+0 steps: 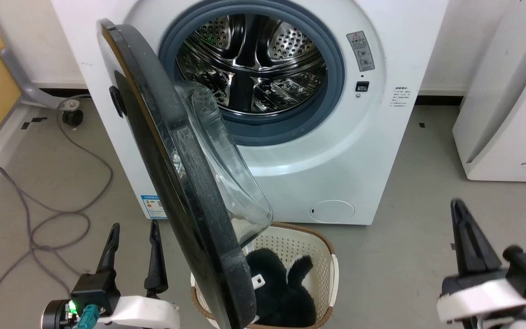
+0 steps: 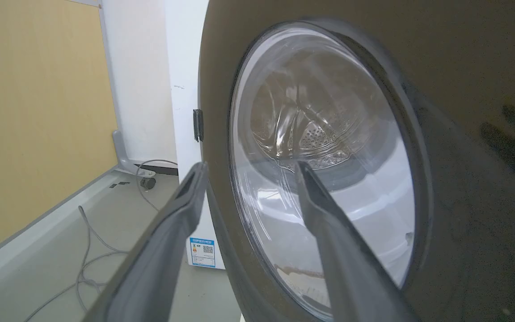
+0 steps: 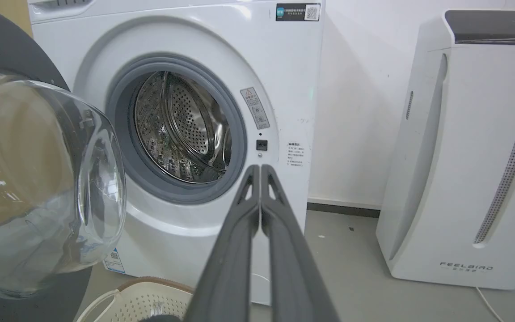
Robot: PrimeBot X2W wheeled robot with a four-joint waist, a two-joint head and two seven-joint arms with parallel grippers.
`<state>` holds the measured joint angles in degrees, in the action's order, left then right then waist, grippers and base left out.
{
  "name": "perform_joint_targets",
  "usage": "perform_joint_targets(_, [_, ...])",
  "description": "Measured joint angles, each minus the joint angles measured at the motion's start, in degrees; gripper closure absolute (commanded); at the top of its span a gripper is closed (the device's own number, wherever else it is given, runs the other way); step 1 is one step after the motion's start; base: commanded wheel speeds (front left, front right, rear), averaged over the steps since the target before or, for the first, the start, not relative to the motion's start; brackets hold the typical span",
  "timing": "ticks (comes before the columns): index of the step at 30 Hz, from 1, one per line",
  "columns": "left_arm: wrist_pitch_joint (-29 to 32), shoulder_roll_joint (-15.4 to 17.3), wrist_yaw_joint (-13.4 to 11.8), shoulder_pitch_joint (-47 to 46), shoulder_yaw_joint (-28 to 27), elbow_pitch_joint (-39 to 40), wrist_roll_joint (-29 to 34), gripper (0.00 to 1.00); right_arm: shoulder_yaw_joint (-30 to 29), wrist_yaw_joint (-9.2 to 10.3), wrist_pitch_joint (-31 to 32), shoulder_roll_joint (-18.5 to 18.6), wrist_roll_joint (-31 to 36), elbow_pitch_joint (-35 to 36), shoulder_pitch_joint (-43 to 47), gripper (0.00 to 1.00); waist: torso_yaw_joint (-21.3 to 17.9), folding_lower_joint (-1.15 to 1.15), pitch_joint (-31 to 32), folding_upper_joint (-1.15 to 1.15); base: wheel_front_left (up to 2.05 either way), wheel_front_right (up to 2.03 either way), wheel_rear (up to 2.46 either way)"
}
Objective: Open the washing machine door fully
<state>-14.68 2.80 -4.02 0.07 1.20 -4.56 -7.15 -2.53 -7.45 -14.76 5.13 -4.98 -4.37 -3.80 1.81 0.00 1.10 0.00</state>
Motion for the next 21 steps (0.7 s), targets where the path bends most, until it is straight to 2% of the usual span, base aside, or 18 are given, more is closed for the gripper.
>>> perform_joint_targets(1, [0.00, 0.00, 0.00, 0.00, 0.00, 0.00, 0.00, 0.00, -0.73, 0.00, 0.00, -0.54, 0.48, -0.47, 0.75, 1.00, 0.09, 0.00, 0.09, 0.00, 0.00, 0.00, 0.00])
perform_joint_targets(2, [0.00, 0.01, 0.00, 0.00, -0.01, 0.00, 0.00, 0.00, -1.24, 0.00, 0.01, -0.90, 1.11, -1.21, 1.46, 0.67, 0.19, 0.00, 0.17, 0.00, 0.00, 0.00, 0.00])
perform_joint_targets(3, [0.00, 0.00, 0.00, 0.00, -0.01, 0.00, 0.00, 0.00, -1.44, 0.00, 0.01, -1.13, 1.74, -2.29, 2.16, 0.17, 0.28, 0.00, 0.26, 0.00, 0.00, 0.00, 0.00])
perform_joint_targets(4, [0.00, 0.01, 0.00, 0.01, -0.04, 0.00, 0.00, 0.00, -1.66, 0.00, 0.01, -1.40, 2.22, -3.11, 2.87, 0.00, 0.34, 0.00, 0.35, 0.00, 0.00, 0.00, 0.00])
perform_joint_targets(8, [0.00, 0.01, -0.01, 0.01, -0.04, 0.04, 0.00, 0.00, -2.88, 0.00, 0.01, -1.76, 3.56, -6.10, 4.79, 0.00, 0.48, 0.00, 0.54, 0.00, 0.00, 0.00, 0.00])
perform_joint_targets(15, [0.00, 0.01, -0.16, 0.18, -0.01, -0.18, -0.53, 0.00, -3.81, 0.00, 0.01, -1.91, 2.86, -6.08, 5.66, 0.00, 0.62, 0.00, 0.49, 0.00, 0.00, 0.00, 0.00])
perform_joint_targets(16, [0.00, 0.00, -0.16, 0.26, 0.01, -0.30, -0.54, 0.54, -3.82, 0.00, 0.01, -1.92, 2.87, -5.87, 5.66, 0.00, 0.64, 0.00, 0.45, 0.00, 0.00, 0.00, 0.00])
perform_joint_targets(17, [0.00, 0.00, -0.16, 0.27, -0.03, -0.36, -0.54, 1.00, -3.75, 0.00, 0.01, -1.92, 2.87, -5.57, 5.66, 0.00, 0.66, 0.00, 0.41, 0.00, 0.00, 0.00, 0.00])
perform_joint_targets(21, [0.00, 0.00, -0.07, 0.27, -0.23, -0.81, -0.65, 1.00, -3.72, 0.00, 0.01, -1.97, 2.88, -3.92, 5.67, 0.00, 0.76, 0.00, 0.28, 0.00, 0.00, 0.00, 0.00])
